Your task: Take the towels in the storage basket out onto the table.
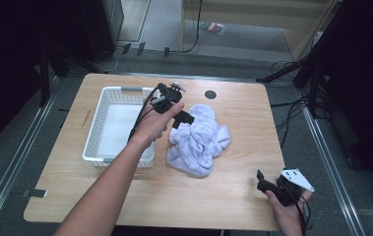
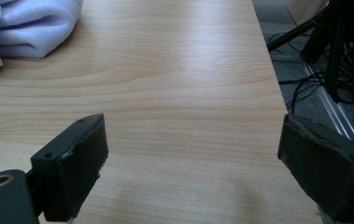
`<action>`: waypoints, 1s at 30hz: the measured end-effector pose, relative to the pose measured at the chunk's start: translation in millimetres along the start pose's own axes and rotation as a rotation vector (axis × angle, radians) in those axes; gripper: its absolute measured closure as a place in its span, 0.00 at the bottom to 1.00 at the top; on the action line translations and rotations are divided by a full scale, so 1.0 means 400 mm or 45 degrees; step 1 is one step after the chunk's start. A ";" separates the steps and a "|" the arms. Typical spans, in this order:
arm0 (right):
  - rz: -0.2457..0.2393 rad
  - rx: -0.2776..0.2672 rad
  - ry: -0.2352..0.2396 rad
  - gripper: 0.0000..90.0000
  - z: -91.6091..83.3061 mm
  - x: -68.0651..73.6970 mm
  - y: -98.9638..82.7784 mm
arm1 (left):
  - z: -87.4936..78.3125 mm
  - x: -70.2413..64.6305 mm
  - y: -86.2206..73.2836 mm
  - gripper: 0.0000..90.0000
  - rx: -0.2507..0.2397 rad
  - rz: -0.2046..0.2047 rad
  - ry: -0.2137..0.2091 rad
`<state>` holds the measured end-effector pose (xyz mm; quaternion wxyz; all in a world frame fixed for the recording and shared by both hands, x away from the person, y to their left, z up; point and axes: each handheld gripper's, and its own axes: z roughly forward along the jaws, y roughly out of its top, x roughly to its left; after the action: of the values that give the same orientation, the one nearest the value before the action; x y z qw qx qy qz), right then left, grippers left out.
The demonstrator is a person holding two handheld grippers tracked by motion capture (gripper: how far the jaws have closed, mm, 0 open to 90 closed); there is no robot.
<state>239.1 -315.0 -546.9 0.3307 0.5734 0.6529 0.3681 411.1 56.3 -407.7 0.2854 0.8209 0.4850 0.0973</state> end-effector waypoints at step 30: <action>-0.020 0.009 -0.006 0.11 0.002 0.003 0.001 | -0.155 0.247 -0.108 0.00 -0.084 -0.175 0.157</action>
<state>239.5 -313.7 -547.0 0.3331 0.5702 0.6579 0.3620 402.4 179.6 -392.8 0.2880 0.7682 0.5535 0.1437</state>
